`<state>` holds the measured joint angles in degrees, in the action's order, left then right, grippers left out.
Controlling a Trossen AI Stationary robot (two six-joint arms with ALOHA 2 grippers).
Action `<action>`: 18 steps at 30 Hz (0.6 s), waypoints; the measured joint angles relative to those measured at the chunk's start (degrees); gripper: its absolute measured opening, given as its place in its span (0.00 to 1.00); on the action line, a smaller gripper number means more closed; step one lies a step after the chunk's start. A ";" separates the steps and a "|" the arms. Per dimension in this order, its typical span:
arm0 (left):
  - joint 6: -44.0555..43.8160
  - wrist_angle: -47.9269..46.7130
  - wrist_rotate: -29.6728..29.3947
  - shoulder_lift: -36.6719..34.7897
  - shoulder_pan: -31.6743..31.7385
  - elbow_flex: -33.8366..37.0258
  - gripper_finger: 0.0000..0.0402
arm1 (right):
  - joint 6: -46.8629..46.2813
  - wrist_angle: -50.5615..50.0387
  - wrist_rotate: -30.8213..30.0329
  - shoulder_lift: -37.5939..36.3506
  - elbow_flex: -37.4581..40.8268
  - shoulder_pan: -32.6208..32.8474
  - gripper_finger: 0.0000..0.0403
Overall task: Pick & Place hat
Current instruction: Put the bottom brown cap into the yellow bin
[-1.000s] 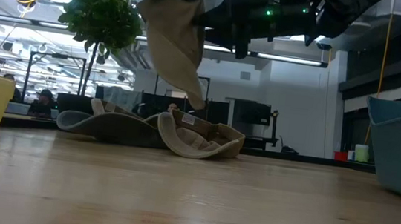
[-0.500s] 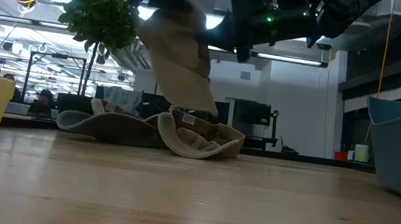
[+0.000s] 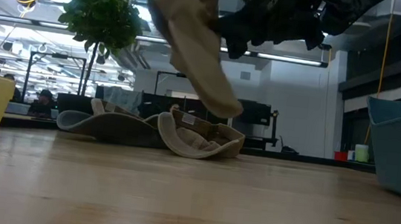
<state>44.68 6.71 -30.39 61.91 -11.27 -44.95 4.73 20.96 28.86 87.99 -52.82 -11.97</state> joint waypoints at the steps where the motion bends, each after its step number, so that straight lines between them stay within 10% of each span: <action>1: 1.95 0.30 0.48 0.49 0.00 0.00 0.50 | -0.29 0.09 0.38 0.00 0.00 0.01 0.01; 18: 14.58 8.10 12.27 6.08 1.82 0.00 0.45 | -2.90 1.01 -2.72 0.00 -0.02 3.41 0.01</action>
<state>59.26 14.81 -18.12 67.99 -9.45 -44.95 1.83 21.98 26.15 87.99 -52.84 -8.56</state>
